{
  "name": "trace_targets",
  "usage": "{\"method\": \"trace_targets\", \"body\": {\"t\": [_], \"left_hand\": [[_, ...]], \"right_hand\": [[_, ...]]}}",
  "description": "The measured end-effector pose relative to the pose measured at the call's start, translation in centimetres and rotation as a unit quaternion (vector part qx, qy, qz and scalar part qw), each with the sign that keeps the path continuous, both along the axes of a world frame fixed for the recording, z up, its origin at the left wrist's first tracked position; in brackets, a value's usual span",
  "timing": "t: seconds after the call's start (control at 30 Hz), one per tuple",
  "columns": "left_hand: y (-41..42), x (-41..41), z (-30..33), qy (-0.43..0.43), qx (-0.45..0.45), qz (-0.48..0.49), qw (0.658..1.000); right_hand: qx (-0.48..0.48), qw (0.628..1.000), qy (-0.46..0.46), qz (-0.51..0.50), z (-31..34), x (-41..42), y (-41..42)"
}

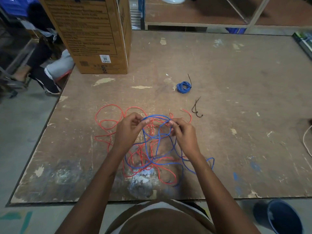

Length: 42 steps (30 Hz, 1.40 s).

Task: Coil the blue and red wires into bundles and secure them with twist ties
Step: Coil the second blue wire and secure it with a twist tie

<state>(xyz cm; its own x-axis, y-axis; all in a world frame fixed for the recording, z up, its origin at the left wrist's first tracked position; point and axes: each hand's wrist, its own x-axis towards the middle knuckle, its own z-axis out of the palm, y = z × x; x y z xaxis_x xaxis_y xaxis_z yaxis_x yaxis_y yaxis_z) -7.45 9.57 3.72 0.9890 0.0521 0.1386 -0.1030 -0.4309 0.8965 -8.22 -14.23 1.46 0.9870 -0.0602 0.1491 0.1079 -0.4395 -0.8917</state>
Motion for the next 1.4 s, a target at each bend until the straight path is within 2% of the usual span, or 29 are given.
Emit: {"method": "trace_targets", "body": {"t": [0.1,0.17,0.3,0.47,0.53,0.7,0.77,0.87,0.97,1.03,1.17,1.33,1.4], "left_hand": [[-0.9,0.8,0.8,0.050,-0.173,-0.044,0.983],[-1.8,0.8,1.2,0.065,-0.219,-0.067,0.971],[-3.6,0.6,2.5,0.033,-0.205,-0.056,0.977],[-6.6,0.2,5.6,0.017,-0.192,-0.051,0.980],[-7.5,0.2,6.9,0.030,-0.167,-0.081,0.982],[-8.4,1.5,7.9,0.095,-0.086,-0.224,0.966],[-9.0,1.9,7.8,0.107,-0.114,-0.228,0.961],[-10.7,2.4,7.3,0.129,-0.182,-0.166,0.961],[-13.4,2.3,7.3,0.213,-0.246,-0.096,0.941],[-14.7,2.3,7.3,0.292,-0.239,-0.074,0.923],[-15.8,2.8,7.0,0.396,-0.265,-0.075,0.876],[-17.5,2.8,7.5,0.430,-0.295,-0.102,0.848],[-18.1,2.7,8.0,0.423,-0.281,-0.116,0.854]], "right_hand": [[0.084,0.995,0.046,0.019,2.7,-0.1,-0.7],[0.128,0.990,0.047,0.024,4.1,-0.1,-1.1],[0.196,0.978,0.064,0.031,5.8,-0.5,-2.0],[0.170,0.982,0.085,0.018,7.3,-0.8,-4.3],[0.171,0.981,0.088,-0.007,7.6,-0.8,-5.5],[0.264,0.957,0.100,-0.070,8.5,-0.8,-8.3],[0.266,0.957,0.092,-0.066,8.8,-0.9,-9.3],[0.224,0.969,0.090,-0.054,8.7,-1.1,-10.0],[0.213,0.970,0.108,-0.039,8.6,-1.4,-10.3],[0.231,0.964,0.131,-0.018,8.8,-1.6,-10.9],[0.262,0.949,0.174,0.011,9.2,-1.4,-12.4],[0.193,0.959,0.205,0.044,9.4,-1.1,-13.8],[0.159,0.964,0.207,0.048,9.6,-1.0,-14.4]]}}
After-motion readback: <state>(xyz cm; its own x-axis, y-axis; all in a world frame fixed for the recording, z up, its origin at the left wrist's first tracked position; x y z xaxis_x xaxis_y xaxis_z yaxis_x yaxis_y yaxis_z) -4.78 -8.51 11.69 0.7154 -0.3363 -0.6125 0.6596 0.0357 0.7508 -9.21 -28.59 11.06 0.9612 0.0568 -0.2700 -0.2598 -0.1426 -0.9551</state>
